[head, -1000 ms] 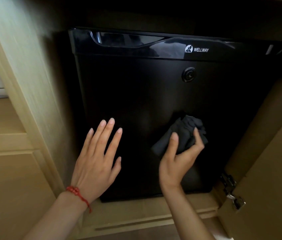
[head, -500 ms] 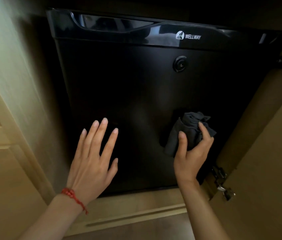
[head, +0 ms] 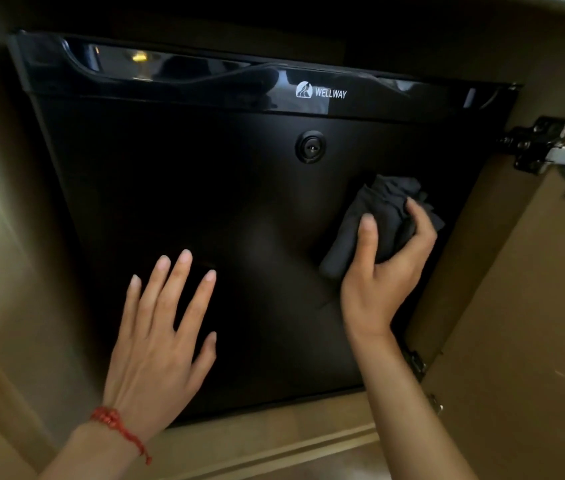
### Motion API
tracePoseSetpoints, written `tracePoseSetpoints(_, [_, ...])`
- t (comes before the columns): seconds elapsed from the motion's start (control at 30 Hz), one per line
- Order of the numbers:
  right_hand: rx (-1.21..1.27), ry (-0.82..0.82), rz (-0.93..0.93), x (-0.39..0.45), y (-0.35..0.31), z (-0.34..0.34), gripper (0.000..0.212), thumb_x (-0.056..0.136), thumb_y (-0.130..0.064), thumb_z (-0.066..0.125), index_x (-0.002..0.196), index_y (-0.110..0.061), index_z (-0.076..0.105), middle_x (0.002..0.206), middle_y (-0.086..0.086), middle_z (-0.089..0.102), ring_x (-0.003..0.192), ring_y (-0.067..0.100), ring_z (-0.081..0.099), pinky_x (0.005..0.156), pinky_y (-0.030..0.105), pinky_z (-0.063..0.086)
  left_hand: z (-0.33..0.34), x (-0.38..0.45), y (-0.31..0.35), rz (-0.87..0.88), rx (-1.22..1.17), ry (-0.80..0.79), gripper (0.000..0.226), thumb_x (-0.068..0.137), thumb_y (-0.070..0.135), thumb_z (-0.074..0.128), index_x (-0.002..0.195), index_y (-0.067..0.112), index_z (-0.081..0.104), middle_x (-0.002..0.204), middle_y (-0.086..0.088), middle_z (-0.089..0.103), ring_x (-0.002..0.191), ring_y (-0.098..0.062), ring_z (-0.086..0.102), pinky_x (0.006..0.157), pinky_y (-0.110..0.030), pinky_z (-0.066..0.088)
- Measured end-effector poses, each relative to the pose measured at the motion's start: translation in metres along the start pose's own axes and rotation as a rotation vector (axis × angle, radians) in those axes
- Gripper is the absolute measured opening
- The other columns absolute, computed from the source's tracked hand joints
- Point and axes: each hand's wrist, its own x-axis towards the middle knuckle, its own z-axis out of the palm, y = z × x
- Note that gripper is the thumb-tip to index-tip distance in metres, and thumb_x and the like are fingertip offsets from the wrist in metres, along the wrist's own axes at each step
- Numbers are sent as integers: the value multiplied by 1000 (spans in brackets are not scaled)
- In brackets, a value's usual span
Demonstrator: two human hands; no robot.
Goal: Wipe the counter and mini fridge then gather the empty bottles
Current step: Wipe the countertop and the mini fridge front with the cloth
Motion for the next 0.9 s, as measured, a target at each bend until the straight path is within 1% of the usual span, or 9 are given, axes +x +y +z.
tracePoseSetpoints(0.17, [-78,-65,-41,0,14,-11,49,88,-25,55,121,9,45,114,8,43,106,-5,37,91,-2,27,3,0,0,-2,7,-6,60,86,33,37,141,11,25,148,-19,18,142,-29,5,114,-46,5])
tracePoseSetpoints(0.27, [-92,-101,18,-26,40,-27,53,88,-31,48,122,9,43,115,23,49,111,8,42,95,-1,27,5,-4,-1,-10,12,-24,59,87,34,35,141,11,25,148,-19,18,142,-27,2,114,-46,5])
tracePoseSetpoints(0.33, [-96,-141,89,-51,60,-37,57,89,-40,44,125,4,40,118,32,49,114,20,42,97,0,26,7,-8,-1,-10,22,-38,57,90,36,30,141,12,23,149,-19,17,142,-27,2,114,-45,5])
tracePoseSetpoints(0.37, [-102,-161,129,-63,68,-42,58,89,-45,41,126,0,38,120,33,48,115,21,42,97,-1,26,8,-10,-2,-9,28,-49,56,91,36,28,141,12,23,149,-18,17,142,-26,1,114,-46,5])
tracePoseSetpoints(0.43, [-108,-167,197,-83,78,-48,57,89,-50,39,127,-7,35,122,30,47,116,14,41,97,-1,27,10,-15,-3,-6,38,-71,56,90,36,29,141,12,23,149,-18,17,143,-26,0,114,-46,6])
tracePoseSetpoints(0.53, [-94,-95,257,-95,78,-45,66,89,-51,37,128,2,35,119,14,43,113,0,35,95,-3,26,11,-22,-3,1,42,-98,55,93,38,22,142,12,22,149,-19,16,143,-25,-2,114,-46,5])
tracePoseSetpoints(0.63, [-55,-3,345,-105,68,-34,75,87,-55,35,128,7,35,119,6,38,113,-4,33,93,-5,23,9,-28,-8,9,37,-119,55,93,38,23,142,12,20,149,-18,16,143,-25,-2,114,-44,4])
tracePoseSetpoints(0.77, [-22,2,392,-128,50,-16,73,88,-55,35,129,6,34,122,10,41,115,0,36,96,-2,27,5,-36,-18,-9,25,-145,60,88,35,33,142,12,22,150,-18,15,142,-26,-1,115,-43,3])
tracePoseSetpoints(0.9, [-5,-94,348,-154,28,4,56,91,-49,38,130,-8,33,126,25,45,121,20,42,101,10,31,4,-44,-25,-27,4,-151,61,86,33,36,142,12,23,150,-19,15,142,-27,1,115,-39,0])
